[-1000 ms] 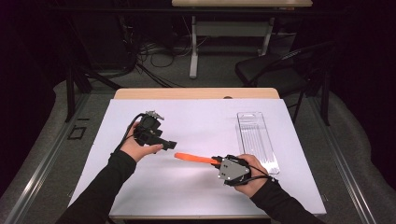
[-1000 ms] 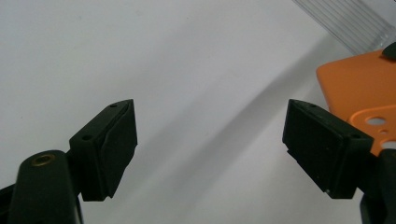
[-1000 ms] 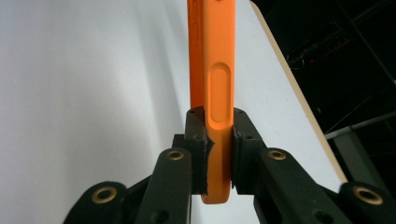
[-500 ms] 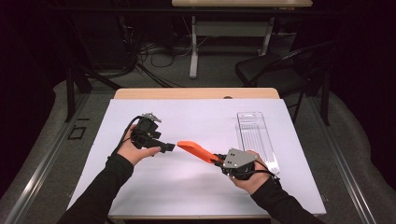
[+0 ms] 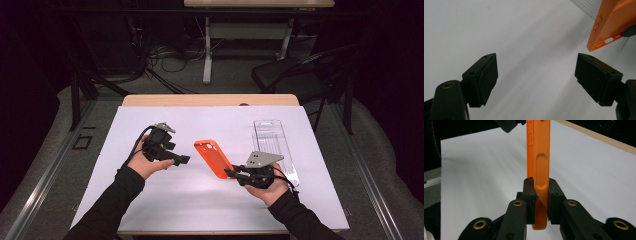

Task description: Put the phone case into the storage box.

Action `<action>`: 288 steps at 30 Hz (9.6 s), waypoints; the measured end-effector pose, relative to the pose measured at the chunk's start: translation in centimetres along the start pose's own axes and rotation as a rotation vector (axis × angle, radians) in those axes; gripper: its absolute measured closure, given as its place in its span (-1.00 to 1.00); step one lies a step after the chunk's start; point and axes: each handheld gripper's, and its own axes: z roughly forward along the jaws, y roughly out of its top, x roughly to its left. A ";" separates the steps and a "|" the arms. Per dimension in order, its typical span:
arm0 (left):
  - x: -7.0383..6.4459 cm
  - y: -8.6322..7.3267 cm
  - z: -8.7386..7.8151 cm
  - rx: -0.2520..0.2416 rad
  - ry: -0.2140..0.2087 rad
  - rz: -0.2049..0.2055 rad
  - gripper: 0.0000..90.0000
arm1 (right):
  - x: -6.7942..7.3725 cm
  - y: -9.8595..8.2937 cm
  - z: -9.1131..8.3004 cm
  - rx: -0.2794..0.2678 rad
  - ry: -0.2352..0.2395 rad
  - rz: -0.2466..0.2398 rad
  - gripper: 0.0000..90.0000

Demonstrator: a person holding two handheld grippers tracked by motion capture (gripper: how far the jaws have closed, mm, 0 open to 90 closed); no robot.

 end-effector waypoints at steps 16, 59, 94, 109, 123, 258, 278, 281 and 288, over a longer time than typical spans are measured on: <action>-0.6 -0.3 0.7 -0.028 -0.026 -0.002 -0.50 | -0.8 -0.6 0.2 -0.060 0.084 0.261 0.79; -2.4 0.0 0.5 -0.106 -0.174 -0.016 -0.02 | -1.0 -1.4 0.6 -0.123 0.118 0.322 0.79; -2.5 0.7 1.8 -0.162 -0.325 0.045 0.38 | -1.2 -1.3 0.8 -0.162 0.171 0.261 0.79; -2.3 0.7 2.0 -0.165 -0.336 0.041 0.63 | -1.1 -1.4 0.9 -0.167 0.180 0.262 0.79; -2.0 0.5 2.0 -0.165 -0.341 0.039 0.77 | -1.0 -1.4 1.0 -0.165 0.187 0.252 0.79; -1.5 -0.2 2.7 -0.192 -0.362 -0.183 0.85 | -1.1 -1.1 0.9 -0.167 0.118 0.281 0.11; -2.1 -0.3 2.7 -0.221 -0.256 -0.200 0.86 | -1.5 0.5 -0.1 -0.145 -0.007 0.185 0.13; -2.4 -0.3 2.8 -0.236 -0.239 -0.197 0.86 | -1.7 0.7 -0.2 -0.139 -0.014 0.193 0.15; -2.8 -0.3 3.0 -0.253 -0.208 -0.198 0.87 | -1.6 0.9 0.1 -0.136 -0.003 0.202 0.16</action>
